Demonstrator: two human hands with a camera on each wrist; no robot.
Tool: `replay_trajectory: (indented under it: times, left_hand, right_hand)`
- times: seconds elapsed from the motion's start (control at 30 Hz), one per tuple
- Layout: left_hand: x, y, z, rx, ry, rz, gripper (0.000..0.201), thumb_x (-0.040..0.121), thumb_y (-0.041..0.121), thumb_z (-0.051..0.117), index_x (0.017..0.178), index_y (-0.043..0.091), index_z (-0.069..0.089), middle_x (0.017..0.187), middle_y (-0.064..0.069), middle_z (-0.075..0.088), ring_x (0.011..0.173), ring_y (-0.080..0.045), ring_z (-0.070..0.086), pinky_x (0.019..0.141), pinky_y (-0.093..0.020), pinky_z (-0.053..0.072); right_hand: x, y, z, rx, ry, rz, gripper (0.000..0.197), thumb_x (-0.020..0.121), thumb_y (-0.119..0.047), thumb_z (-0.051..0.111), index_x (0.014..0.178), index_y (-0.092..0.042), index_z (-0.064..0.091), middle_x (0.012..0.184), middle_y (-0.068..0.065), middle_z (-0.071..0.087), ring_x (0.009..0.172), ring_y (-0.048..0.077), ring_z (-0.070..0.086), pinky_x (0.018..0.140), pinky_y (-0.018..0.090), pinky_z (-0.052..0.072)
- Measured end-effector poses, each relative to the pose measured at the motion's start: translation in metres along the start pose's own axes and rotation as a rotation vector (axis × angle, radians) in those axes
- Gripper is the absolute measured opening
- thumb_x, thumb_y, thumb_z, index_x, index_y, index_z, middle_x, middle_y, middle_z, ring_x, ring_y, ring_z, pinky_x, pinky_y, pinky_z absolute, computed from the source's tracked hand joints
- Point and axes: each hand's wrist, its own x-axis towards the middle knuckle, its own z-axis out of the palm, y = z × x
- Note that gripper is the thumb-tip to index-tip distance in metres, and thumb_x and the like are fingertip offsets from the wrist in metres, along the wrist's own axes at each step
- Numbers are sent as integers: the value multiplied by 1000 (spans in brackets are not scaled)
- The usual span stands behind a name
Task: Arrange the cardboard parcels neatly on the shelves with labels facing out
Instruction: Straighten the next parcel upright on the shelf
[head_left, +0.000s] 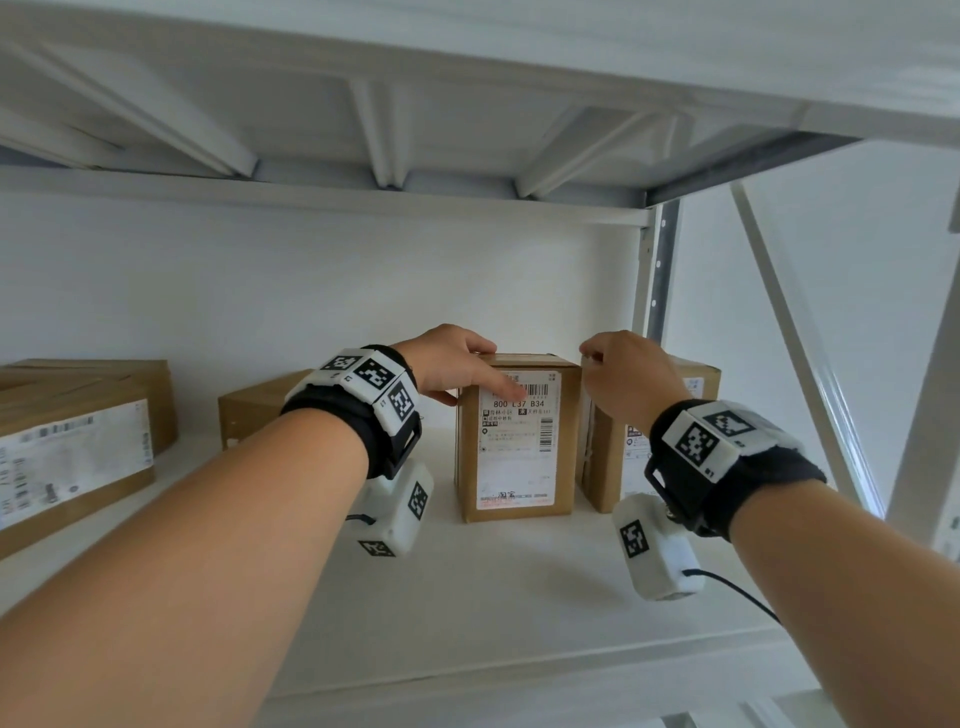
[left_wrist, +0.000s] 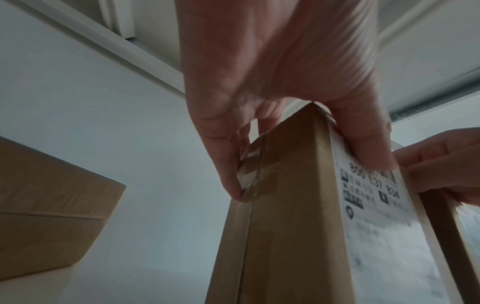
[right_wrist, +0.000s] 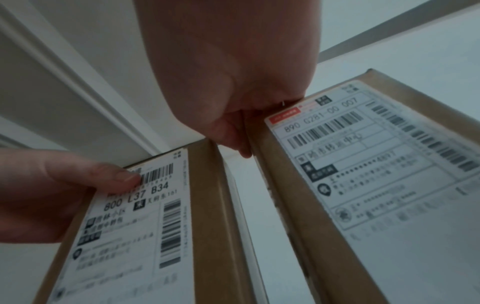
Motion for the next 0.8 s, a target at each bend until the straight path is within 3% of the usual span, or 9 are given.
replay_trajectory:
  times: [0.23,0.37,0.43,0.57,0.73,0.8]
  left_hand:
    - [1,0,1,27,10,-8,87,69,38,83,144,19,43,127,3,55,118,-16,55,97,-35,51]
    - [1,1,2,68,8,7,86,70,41,81,144,20,42,125,3,52,114,-15,53,94,-32,50]
    - [0,1,2,86,2,13,85,72,42,79,145,21,41,132,1,50,118,-17,51,98,-34,48]
    - [-6,2,-3,33,2,19,80,76,42,76,145,26,40,143,-5,44,131,-21,42,108,-35,36]
    - [-28,-3,-20,13,81,-8,70,80,53,67,141,27,46,143,-1,46,131,-19,42,102,-35,40]
    - [-40,-9,-27,32,156,-31,67,82,58,63,139,25,49,142,0,48,129,-18,45,100,-31,39]
  right_hand:
    - [-2,-1,1,25,30,15,45,87,-15,40,128,-19,59,126,3,63,109,25,60,95,41,49]
    - [-1,-1,-2,53,50,7,38,90,-11,38,116,-16,65,114,4,67,95,23,63,85,36,53]
    - [-2,-3,-4,62,65,-13,35,92,-12,37,111,-15,66,109,5,68,89,22,63,79,33,53]
    - [-4,-8,-10,64,99,-60,33,93,-14,38,110,-15,67,110,4,68,94,21,61,76,28,47]
    - [-11,-25,-19,94,137,-141,30,93,-17,43,111,-17,67,112,2,68,86,17,58,75,27,47]
    - [-16,-36,-21,125,142,-179,30,92,-19,46,113,-18,67,115,0,67,90,17,60,78,29,48]
